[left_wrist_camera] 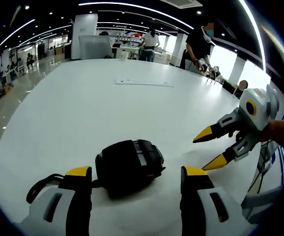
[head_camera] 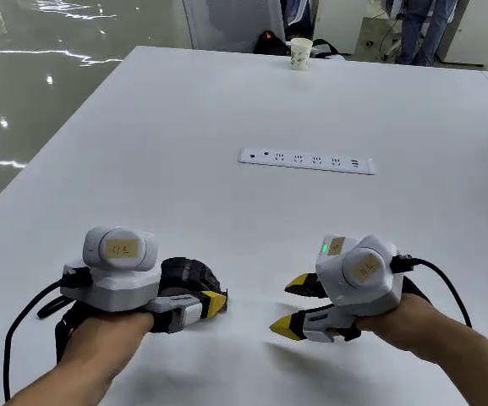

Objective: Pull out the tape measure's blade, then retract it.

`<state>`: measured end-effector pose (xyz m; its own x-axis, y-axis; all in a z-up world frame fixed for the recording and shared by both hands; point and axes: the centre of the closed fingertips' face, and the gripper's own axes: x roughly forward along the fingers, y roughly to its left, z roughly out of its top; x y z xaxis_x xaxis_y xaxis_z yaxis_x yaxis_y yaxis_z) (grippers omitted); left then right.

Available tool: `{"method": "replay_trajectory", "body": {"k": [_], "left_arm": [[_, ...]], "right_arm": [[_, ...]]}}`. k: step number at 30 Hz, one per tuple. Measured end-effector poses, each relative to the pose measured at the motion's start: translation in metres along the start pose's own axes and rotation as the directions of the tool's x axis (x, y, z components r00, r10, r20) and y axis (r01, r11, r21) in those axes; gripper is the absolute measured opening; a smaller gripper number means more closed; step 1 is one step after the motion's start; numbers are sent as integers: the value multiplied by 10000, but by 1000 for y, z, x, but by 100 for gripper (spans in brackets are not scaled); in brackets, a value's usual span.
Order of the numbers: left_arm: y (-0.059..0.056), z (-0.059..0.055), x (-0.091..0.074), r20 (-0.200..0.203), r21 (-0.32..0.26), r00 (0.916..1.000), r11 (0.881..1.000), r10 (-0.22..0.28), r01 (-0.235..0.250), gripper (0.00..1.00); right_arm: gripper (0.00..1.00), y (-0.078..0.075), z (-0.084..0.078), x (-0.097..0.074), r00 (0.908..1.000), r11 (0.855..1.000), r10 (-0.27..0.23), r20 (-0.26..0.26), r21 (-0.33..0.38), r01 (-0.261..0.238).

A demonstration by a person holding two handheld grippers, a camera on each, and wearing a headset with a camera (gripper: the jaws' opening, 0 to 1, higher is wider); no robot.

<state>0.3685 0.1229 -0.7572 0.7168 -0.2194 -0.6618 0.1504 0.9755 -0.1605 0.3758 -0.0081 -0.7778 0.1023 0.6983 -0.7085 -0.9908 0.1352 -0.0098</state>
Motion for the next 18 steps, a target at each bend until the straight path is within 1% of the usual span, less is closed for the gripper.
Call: {"method": "replay_trajectory", "body": {"k": [1, 5, 7, 10, 13, 15, 18], "left_arm": [[0, 0, -1, 11, 28, 10000, 10000, -32, 32, 70], [-1, 2, -5, 277, 123, 9994, 9997, -208, 205, 71], [0, 2, -7, 331, 148, 9991, 9995, -277, 273, 72], [-3, 1, -9, 447, 243, 9976, 9984, -527, 517, 75], [-5, -1, -12, 514, 409, 9960, 9966, -732, 712, 77], [-8, -2, -14, 573, 526, 9940, 9946, -930, 900, 77], [-10, -4, -17, 620, 774, 9924, 9918, -1067, 1018, 78]], "right_arm": [[36, 1, 0, -1, 10000, 10000, -15, 53, 36, 14], [39, 1, -4, -6, 9998, 9996, -180, 86, 228, 178], [40, 2, -5, -9, 9995, 9990, -253, 178, 383, 246], [43, 3, -7, -13, 9988, 9974, -349, 346, 648, 326], [46, 5, -8, -17, 9977, 9961, -467, 488, 766, 429], [48, 5, -8, -19, 9964, 9948, -590, 601, 868, 536], [51, 8, -9, -24, 9951, 9928, -683, 719, 1034, 607]]}}
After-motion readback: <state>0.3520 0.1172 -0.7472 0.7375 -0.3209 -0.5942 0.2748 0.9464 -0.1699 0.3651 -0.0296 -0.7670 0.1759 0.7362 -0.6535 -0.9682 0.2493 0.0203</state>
